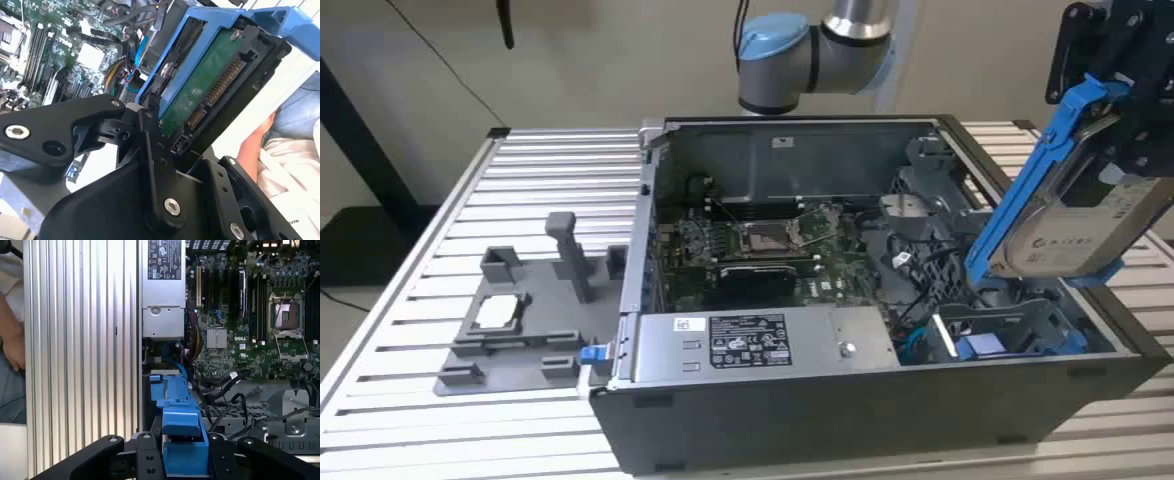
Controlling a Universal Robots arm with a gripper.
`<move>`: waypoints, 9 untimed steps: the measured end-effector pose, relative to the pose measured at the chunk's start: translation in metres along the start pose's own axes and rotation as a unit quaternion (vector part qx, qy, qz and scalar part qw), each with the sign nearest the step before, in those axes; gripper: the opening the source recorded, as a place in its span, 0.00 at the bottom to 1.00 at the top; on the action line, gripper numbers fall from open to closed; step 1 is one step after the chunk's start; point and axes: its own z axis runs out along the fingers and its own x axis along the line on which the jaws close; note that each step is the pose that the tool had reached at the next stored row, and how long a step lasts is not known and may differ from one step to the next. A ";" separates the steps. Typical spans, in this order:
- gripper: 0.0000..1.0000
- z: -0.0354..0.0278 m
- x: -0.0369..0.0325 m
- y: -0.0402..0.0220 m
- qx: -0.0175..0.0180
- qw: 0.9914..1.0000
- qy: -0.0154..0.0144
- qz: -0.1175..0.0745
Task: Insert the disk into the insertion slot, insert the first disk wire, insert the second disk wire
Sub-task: 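Insert the disk into the insertion slot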
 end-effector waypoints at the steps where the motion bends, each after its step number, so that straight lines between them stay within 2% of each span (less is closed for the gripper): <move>1: 0.33 0.0000 0.0000 0.0000 0.000 1.000 0.000 0.000; 9: 0.33 0.0000 0.0000 0.0000 0.000 1.000 0.000 0.000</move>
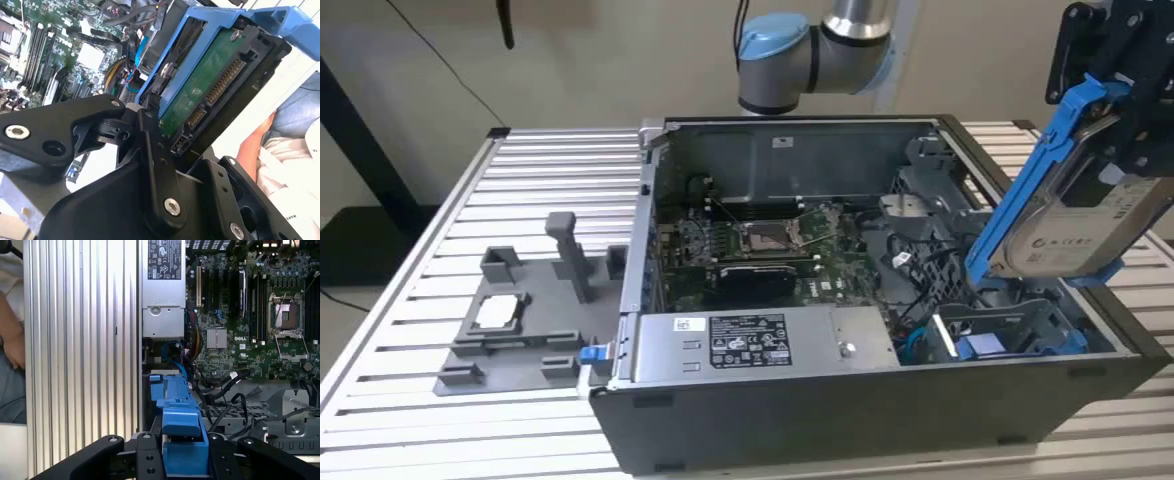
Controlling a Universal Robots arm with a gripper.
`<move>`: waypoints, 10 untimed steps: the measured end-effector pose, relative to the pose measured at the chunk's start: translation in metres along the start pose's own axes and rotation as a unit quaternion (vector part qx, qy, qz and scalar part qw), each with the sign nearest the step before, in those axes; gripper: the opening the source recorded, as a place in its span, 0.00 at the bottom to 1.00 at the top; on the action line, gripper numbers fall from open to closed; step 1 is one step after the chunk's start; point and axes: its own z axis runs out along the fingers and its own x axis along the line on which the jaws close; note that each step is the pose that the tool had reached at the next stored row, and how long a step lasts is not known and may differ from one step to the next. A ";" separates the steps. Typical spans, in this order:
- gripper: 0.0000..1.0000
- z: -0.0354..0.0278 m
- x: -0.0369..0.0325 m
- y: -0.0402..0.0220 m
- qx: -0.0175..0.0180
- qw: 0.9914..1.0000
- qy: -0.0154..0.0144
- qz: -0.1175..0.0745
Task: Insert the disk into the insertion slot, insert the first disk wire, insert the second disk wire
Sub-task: 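Insert the disk into the insertion slot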
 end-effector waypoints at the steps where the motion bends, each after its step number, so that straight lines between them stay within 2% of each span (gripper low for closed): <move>1: 0.33 0.0001 0.0000 0.0000 0.000 1.000 0.000 0.000; 5: 0.33 0.0019 0.0000 -0.0001 0.000 1.000 0.000 0.000; 10: 0.33 0.0082 -0.0001 -0.0003 0.000 1.000 0.000 0.000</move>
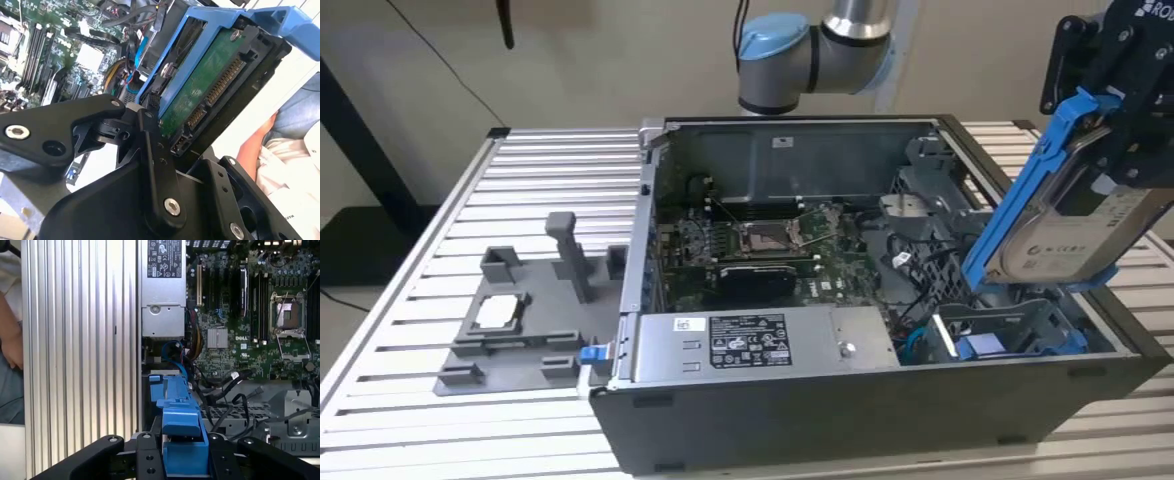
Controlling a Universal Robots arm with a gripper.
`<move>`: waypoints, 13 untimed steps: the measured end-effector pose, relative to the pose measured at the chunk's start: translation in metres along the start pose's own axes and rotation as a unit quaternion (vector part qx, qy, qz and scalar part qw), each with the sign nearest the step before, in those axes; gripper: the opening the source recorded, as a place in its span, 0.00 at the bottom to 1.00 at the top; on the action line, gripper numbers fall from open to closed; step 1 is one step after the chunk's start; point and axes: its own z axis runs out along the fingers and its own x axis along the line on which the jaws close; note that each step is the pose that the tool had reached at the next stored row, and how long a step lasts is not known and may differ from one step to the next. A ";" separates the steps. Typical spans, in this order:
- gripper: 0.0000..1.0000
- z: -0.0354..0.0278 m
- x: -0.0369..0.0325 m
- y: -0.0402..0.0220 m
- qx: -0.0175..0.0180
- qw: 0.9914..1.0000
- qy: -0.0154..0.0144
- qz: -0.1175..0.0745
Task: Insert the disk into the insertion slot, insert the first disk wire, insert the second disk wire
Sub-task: 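Insert the disk into the insertion slot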
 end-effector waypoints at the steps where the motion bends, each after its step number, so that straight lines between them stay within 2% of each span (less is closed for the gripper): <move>1: 0.33 0.0013 0.0000 -0.0001 0.000 1.000 0.000 0.000; 7: 0.33 0.0075 0.0001 -0.0003 0.003 1.000 0.001 -0.001; 13: 0.33 0.0144 0.0000 -0.0005 0.004 1.000 0.010 -0.002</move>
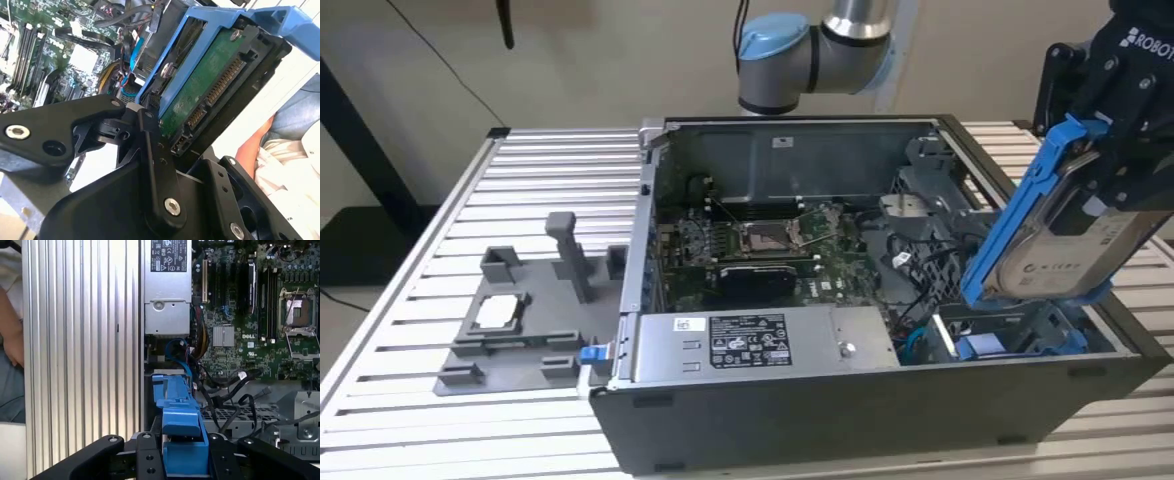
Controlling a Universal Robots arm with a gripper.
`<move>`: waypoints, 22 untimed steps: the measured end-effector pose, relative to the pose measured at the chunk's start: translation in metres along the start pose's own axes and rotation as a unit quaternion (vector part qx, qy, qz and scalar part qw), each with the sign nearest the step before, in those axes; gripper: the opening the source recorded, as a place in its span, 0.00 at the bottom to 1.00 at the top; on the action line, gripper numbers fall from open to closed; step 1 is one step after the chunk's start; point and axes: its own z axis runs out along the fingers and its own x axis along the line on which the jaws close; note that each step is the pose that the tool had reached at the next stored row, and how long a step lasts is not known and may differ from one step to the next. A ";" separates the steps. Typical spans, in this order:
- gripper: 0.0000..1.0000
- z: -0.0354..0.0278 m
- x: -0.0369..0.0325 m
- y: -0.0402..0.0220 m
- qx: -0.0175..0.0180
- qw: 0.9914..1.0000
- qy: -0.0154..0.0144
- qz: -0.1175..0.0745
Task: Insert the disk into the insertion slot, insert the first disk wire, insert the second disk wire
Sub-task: 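Insert the disk into the insertion slot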
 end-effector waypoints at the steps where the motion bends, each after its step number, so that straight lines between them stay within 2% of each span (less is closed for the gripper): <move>1: 0.33 0.0012 0.0000 0.0000 0.001 1.000 0.000 0.000; 4: 0.33 0.0037 -0.0001 -0.0001 0.005 1.000 0.000 -0.003; 6: 0.33 0.0054 -0.0002 -0.0003 0.007 1.000 0.000 -0.005; 11: 0.33 0.0106 -0.0003 -0.0003 0.007 1.000 0.000 -0.006; 22: 0.33 0.0237 -0.0017 0.0010 0.007 1.000 -0.008 -0.009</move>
